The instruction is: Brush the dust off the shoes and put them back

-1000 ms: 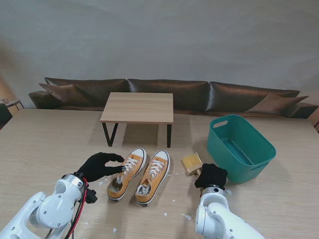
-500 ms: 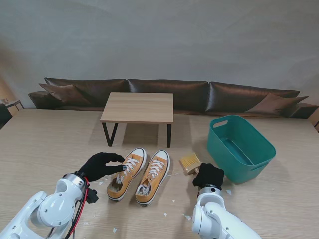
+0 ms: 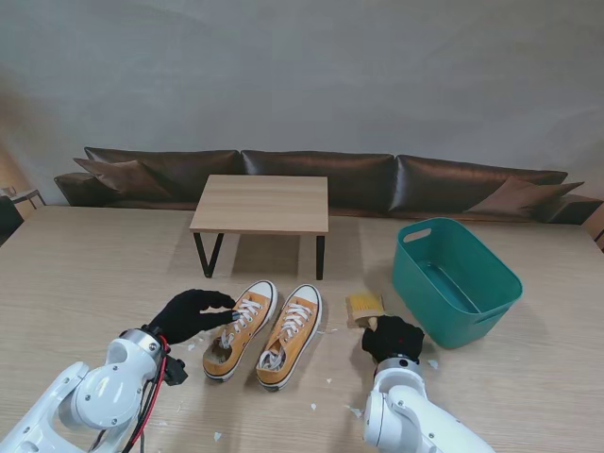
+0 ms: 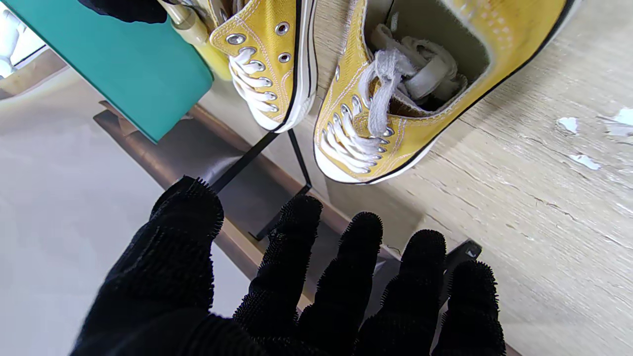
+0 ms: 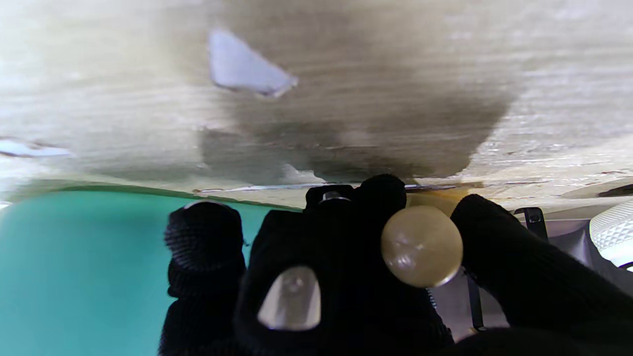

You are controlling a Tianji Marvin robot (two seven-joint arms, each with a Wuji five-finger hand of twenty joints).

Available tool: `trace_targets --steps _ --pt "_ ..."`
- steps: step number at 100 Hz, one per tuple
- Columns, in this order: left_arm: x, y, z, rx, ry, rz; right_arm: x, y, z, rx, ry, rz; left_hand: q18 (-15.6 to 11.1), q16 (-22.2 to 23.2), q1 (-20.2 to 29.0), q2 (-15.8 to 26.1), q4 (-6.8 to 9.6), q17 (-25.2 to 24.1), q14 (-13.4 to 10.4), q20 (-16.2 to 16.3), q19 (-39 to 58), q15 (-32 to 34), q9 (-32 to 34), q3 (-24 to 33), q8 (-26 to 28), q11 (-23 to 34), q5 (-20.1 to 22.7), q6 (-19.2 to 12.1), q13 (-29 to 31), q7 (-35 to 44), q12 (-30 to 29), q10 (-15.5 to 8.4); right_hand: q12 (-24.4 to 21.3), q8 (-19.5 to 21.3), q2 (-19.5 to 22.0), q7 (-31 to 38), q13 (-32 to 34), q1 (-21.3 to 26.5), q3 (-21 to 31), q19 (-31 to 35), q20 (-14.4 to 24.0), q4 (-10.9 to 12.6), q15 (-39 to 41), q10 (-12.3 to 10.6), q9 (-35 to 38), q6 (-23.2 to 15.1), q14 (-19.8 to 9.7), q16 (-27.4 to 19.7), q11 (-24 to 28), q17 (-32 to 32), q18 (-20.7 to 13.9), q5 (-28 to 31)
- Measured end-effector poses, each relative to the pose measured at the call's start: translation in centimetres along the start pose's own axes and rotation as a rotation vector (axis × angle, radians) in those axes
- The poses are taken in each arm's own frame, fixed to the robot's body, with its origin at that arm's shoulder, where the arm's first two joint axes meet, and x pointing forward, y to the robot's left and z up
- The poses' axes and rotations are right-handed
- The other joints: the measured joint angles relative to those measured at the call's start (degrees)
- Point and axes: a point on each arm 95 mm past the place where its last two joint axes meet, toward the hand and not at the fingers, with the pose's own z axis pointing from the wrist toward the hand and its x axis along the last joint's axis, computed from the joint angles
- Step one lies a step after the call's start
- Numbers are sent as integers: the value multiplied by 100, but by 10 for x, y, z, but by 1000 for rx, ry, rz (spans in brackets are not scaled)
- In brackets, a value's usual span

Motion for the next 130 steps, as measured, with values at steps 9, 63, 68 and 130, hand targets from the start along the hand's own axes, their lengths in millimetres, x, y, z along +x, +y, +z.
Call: trace_targets --steps 9,63,68,130 --pt "0 0 0 0 -1 -3 0 0 2 -29 1 -8 2 4 88 0 0 0 4 3 0 0 1 -94 35 0 44 10 1 30 0 18 1 193 -8 0 109 -16 -2 0 0 54 166 22 241 -19 71 176 -5 0 0 322" --pt "1 0 0 -7 -8 -14 0 6 1 57 -27 106 4 67 218 68 1 -11 68 58 0 4 1 -235 35 0 37 26 2 30 0 76 -385 -100 -1492 -904 232 74 753 4 -78 -545 208 2 1375 -316 527 980 -1022 12 113 1478" --pt "2 0 0 -7 -8 -14 -1 9 0 59 -44 125 4 70 218 68 1 -14 68 61 0 5 1 -236 35 1 37 60 2 30 0 78 -407 -201 -1972 -889 232 76 962 11 -78 -492 220 -30 1494 -374 529 1055 -1033 12 114 1607" --pt "2 1 -2 -25 -23 -18 -2 14 5 213 -7 -56 7 75 245 196 3 -71 82 66 -1 10 1 -473 35 1 36 80 2 30 1 116 -289 231 -1292 483 362 -899 1474 885 9 1889 649 -352 1936 -863 409 1879 -239 10 -652 2150"
